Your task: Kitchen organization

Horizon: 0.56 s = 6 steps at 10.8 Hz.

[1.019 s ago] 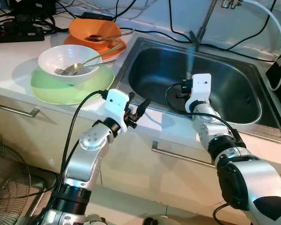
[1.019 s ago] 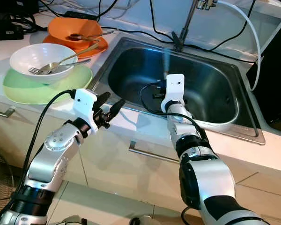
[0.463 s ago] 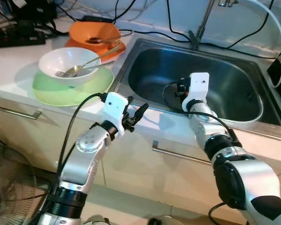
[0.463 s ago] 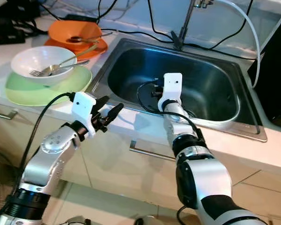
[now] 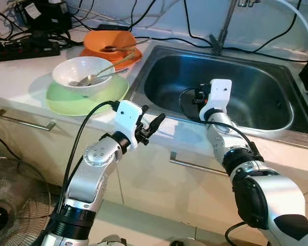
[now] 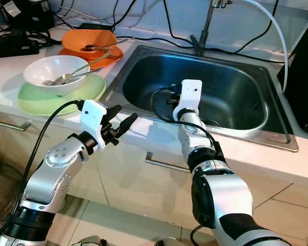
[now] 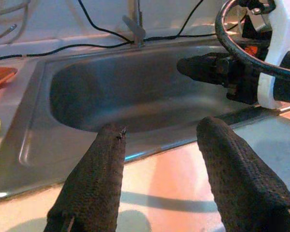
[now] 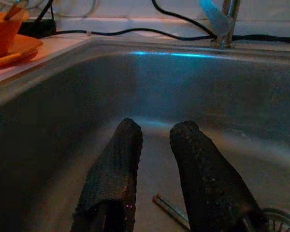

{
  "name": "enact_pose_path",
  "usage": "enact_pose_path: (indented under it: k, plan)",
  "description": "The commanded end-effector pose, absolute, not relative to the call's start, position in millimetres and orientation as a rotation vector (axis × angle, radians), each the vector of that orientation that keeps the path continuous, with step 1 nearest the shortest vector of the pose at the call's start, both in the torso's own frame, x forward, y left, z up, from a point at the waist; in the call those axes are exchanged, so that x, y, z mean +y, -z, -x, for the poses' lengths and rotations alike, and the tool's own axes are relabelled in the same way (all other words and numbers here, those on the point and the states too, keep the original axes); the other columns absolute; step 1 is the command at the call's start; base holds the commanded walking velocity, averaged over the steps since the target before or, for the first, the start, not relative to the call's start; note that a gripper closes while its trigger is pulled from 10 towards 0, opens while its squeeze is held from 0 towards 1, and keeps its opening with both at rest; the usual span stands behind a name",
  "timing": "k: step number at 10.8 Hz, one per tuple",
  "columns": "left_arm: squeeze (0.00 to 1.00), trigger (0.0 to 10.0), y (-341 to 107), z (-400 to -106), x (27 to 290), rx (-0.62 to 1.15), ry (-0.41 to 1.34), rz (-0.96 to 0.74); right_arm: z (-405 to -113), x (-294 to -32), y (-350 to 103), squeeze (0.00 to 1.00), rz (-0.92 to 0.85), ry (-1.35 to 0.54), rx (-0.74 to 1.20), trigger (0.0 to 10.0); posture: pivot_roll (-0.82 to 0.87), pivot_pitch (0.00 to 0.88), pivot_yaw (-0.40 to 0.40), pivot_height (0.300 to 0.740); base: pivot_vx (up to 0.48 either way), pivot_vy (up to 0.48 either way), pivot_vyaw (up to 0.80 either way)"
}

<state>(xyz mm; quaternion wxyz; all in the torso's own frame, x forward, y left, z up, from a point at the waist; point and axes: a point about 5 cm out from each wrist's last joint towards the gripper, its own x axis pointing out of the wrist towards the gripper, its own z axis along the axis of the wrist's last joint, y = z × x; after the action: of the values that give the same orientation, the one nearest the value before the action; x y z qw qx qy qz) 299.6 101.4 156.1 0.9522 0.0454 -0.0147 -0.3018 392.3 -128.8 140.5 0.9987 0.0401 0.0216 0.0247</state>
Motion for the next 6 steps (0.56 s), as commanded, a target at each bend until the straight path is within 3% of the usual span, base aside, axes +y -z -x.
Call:
enact_pose_path:
  k: [1,4,6]
  plan:
    - [0.00,10.0,-161,-302,102,-0.062,0.587,-0.096,-396,-131,-153,0.00,-0.074,-0.041,-0.012,10.0,0.08,0.022,-0.036,0.719,0.000,0.000,0.00]
    - [0.00,10.0,-186,-314,108,-0.187,0.479,-0.114,-408,-130,-232,0.00,-0.082,-0.066,-0.342,10.0,0.06,0.039,-0.058,0.719,0.000,0.000,0.00]
    - [0.00,10.0,-195,-319,108,-0.232,0.442,-0.146,-404,-129,-243,0.00,-0.093,-0.078,-0.415,10.0,0.03,0.043,-0.068,0.719,0.000,0.000,0.00]
